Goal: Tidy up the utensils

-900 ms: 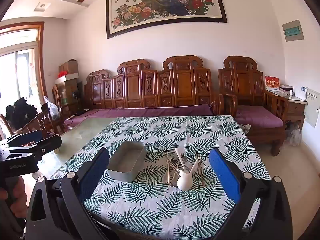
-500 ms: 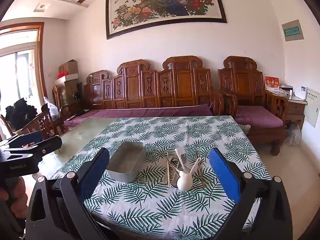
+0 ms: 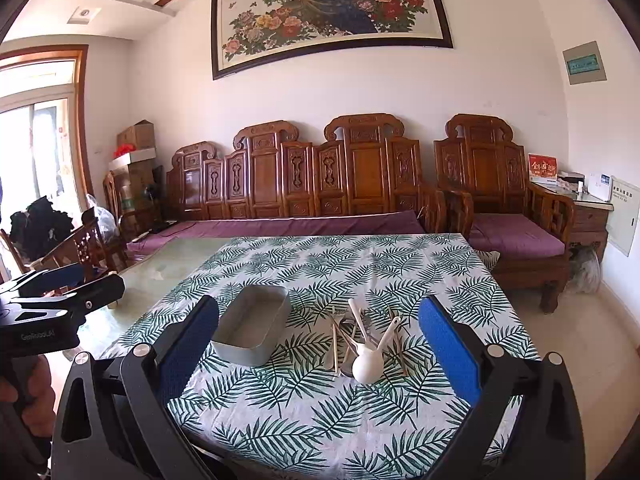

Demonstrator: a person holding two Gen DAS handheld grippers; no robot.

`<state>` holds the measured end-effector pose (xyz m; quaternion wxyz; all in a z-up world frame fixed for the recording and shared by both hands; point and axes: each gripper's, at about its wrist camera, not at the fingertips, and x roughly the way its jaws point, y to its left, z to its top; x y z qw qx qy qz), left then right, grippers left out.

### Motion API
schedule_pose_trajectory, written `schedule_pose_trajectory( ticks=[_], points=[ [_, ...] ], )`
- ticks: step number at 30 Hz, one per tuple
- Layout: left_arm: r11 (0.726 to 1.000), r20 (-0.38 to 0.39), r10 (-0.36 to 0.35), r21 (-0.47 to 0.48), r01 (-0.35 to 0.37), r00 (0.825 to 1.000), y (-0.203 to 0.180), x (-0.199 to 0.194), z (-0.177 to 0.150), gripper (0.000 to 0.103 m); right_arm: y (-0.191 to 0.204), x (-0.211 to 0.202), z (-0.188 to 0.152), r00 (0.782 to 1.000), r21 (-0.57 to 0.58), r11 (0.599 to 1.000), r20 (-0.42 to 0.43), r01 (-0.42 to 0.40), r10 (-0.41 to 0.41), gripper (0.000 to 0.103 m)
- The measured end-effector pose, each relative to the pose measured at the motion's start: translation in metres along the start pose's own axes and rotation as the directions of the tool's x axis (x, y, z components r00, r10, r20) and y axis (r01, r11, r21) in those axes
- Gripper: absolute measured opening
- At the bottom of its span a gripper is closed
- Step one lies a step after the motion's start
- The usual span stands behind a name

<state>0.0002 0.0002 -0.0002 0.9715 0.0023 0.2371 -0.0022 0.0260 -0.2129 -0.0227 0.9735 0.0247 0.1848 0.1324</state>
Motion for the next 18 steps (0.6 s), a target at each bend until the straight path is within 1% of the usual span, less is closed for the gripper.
schedule_pose_trajectory(
  ticks=[18],
  points=[
    [1.000,0.001,-0.002,-0.001,0.002,1.000,-0.0016,0.0028,-0.0027,0.097,0.0016,0.0000,0.0005,1.000,0.002,1.000,0.000,-0.002,0.002,0.100]
  ],
)
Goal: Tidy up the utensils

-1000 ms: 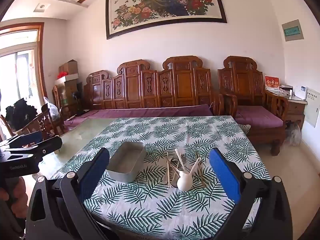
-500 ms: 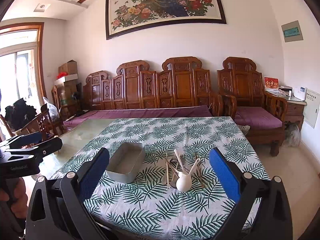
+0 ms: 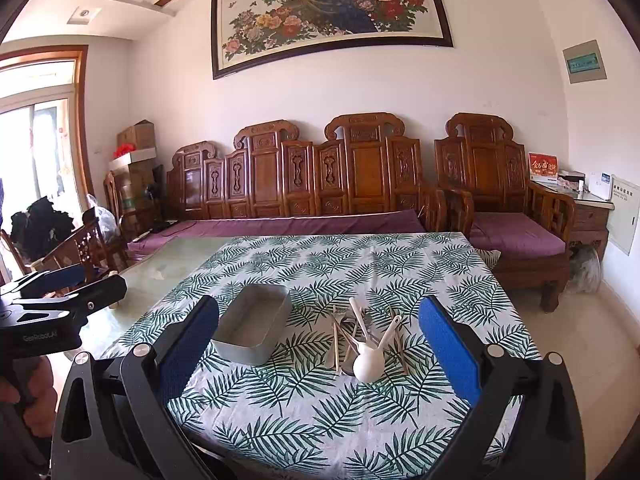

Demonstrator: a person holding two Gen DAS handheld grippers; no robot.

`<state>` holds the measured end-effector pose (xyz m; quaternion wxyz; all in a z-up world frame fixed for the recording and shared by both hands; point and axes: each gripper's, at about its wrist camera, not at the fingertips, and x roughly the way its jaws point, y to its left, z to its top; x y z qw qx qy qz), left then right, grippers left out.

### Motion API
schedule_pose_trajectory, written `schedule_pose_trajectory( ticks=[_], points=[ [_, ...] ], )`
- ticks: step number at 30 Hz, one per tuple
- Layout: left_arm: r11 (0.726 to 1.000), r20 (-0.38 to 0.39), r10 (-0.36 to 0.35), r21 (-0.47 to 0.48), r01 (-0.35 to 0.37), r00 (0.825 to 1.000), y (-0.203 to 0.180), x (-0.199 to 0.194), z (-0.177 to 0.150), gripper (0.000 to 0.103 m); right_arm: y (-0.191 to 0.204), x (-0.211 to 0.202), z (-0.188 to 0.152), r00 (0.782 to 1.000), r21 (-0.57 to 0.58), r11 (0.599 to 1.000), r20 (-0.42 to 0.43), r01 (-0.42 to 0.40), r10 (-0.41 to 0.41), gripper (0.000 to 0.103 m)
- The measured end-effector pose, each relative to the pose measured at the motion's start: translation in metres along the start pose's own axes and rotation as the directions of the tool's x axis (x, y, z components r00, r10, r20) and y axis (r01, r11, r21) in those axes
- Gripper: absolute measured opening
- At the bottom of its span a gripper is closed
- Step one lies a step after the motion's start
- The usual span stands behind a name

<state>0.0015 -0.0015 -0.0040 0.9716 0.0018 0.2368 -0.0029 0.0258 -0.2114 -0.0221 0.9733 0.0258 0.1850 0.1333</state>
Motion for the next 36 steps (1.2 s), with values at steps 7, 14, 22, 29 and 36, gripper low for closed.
schedule_pose_trajectory(
  ticks=[7,14,22,29,36],
  points=[
    [1.000,0.000,0.002,0.000,-0.002,1.000,0.0001,-0.0002,0.0004,0.097,-0.0005,-0.0004,-0.0001,1.000,0.001,1.000,-0.001,0.000,0.000,0.100],
    [1.000,-0.001,-0.001,0.001,0.001,1.000,0.0005,0.0001,0.0015,0.097,-0.0020,-0.0013,-0.0004,1.000,0.001,1.000,0.000,-0.001,0.001,0.100],
    [1.000,-0.001,-0.001,0.001,0.001,1.000,0.0001,0.0003,0.0013,0.097,-0.0027,-0.0014,-0.0008,1.000,0.002,1.000,0.001,-0.001,0.001,0.100],
    [1.000,-0.001,0.000,0.000,0.000,1.000,0.0004,0.0002,0.0012,0.097,-0.0018,-0.0019,-0.0020,1.000,0.004,1.000,0.000,-0.004,0.004,0.100],
    [1.000,0.001,-0.003,0.002,0.003,1.000,-0.0051,-0.0009,0.0034,0.097,-0.0017,-0.0020,-0.0018,1.000,0.003,1.000,-0.001,-0.003,0.003,0.100]
  ],
)
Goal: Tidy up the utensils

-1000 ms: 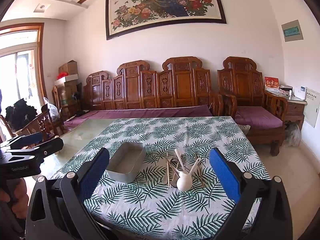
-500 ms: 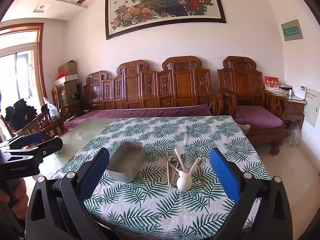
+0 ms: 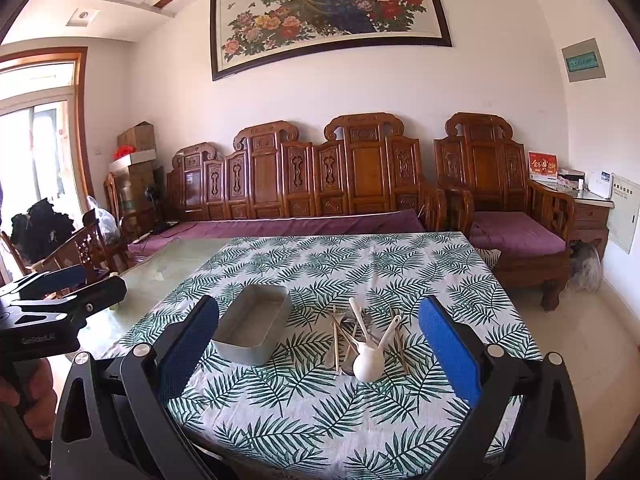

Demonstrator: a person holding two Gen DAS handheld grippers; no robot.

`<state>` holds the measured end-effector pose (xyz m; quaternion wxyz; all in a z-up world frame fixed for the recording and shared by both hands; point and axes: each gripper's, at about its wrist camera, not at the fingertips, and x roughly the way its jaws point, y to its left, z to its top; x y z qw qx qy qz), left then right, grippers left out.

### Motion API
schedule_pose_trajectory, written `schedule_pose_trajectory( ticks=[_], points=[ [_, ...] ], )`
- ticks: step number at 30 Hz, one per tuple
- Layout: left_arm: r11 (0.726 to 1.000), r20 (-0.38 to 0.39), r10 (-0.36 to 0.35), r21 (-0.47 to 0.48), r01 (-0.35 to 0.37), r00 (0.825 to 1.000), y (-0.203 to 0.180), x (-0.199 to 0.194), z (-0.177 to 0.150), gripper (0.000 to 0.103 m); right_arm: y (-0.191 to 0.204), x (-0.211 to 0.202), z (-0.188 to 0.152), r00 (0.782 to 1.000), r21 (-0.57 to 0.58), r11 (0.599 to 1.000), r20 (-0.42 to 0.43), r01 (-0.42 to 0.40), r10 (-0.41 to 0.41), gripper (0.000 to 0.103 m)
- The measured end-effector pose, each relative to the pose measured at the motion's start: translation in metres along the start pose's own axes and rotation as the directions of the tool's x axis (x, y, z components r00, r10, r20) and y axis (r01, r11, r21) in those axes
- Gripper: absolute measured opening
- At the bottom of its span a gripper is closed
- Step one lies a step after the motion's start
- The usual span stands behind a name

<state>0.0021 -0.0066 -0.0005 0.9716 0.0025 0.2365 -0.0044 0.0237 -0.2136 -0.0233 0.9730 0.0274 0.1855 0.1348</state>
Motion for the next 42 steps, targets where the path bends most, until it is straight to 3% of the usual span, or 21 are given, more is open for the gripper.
schedule_pose_trajectory(
  ticks=[10,19,30,35,42],
  points=[
    [1.000,-0.011,-0.001,0.006,0.001,1.000,-0.004,0.004,0.000,0.097,-0.004,0.000,-0.002,1.000,0.009,1.000,-0.012,-0.010,0.010,0.100],
    [0.999,-0.087,-0.041,0.021,0.043,0.995,-0.008,0.044,-0.012,0.097,-0.018,0.028,-0.012,0.998,0.003,1.000,-0.066,-0.018,0.018,0.100],
    [0.991,-0.201,-0.108,0.057,0.122,0.974,-0.022,0.115,-0.021,0.097,-0.057,0.098,-0.034,0.984,0.009,1.000,-0.179,-0.015,0.016,0.079],
    [0.987,-0.240,-0.140,0.049,0.156,0.961,-0.027,0.146,-0.022,0.097,-0.074,0.136,-0.048,0.972,0.022,1.000,-0.234,-0.012,0.017,0.076],
    [0.984,-0.298,-0.148,0.052,0.171,0.943,-0.036,0.185,-0.033,0.096,-0.088,0.206,-0.085,0.937,0.020,1.000,-0.348,-0.011,0.017,0.073]
  ],
)
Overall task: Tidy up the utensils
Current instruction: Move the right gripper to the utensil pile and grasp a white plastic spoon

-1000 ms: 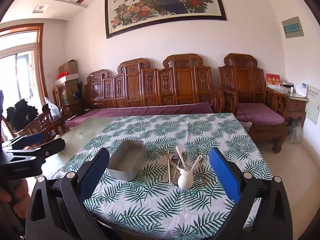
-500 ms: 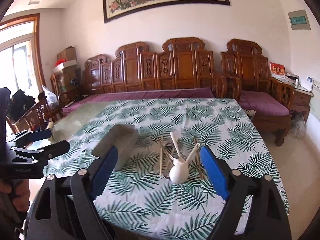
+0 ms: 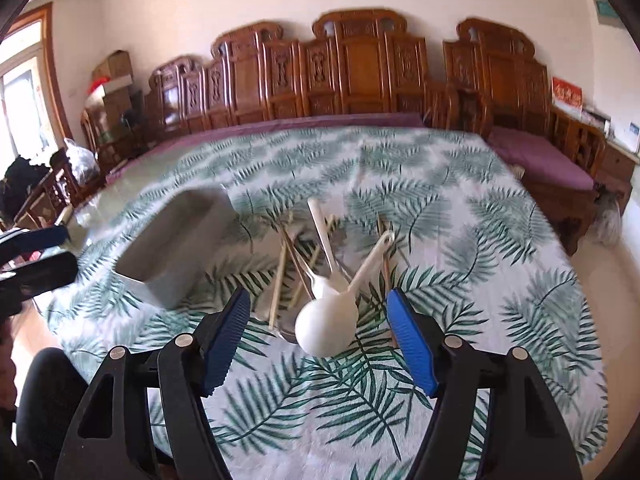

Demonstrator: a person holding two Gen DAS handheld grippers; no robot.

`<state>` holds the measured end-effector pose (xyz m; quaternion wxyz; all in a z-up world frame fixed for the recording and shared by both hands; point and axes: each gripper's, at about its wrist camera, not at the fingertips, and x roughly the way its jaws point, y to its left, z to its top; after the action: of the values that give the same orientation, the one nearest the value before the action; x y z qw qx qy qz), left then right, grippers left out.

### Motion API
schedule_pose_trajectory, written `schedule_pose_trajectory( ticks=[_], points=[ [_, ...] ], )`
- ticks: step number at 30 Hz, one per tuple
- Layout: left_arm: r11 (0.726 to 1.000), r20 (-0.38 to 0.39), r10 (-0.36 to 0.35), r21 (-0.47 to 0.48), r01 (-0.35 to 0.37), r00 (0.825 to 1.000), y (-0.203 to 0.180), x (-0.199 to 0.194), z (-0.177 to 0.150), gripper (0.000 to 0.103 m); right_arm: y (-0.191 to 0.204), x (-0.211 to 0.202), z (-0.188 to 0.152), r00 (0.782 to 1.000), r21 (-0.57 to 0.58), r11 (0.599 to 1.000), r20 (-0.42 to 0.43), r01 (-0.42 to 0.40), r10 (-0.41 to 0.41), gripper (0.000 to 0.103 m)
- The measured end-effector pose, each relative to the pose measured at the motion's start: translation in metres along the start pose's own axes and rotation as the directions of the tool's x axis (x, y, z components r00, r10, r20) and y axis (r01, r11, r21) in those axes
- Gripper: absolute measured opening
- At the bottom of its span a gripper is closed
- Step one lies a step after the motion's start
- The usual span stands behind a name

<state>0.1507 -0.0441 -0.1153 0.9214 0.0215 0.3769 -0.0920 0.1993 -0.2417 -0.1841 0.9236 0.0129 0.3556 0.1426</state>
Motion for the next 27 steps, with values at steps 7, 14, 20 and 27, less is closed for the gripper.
schedule_pose_trajectory(
  ticks=[7,14,20,27],
  points=[
    [1.000,-0.028,0.007,0.002,-0.007,1.000,0.002,0.028,0.000,0.094,-0.006,0.071,-0.005,0.993,-0.005,1.000,-0.114,0.004,-0.004,0.073],
    [1.000,-0.062,0.009,-0.002,-0.009,0.998,0.003,0.049,-0.002,0.088,-0.014,0.105,-0.002,0.986,0.018,1.000,-0.164,-0.019,0.022,0.073],
    [1.000,-0.075,0.010,-0.010,-0.011,0.997,-0.001,0.062,-0.006,0.088,-0.006,0.117,-0.010,0.976,-0.044,0.999,-0.215,0.024,-0.033,0.073],
    [1.000,-0.093,0.026,0.010,-0.025,0.995,-0.008,0.075,-0.011,0.088,-0.025,0.105,-0.014,0.978,0.004,0.999,-0.207,0.038,-0.037,0.056]
  ],
)
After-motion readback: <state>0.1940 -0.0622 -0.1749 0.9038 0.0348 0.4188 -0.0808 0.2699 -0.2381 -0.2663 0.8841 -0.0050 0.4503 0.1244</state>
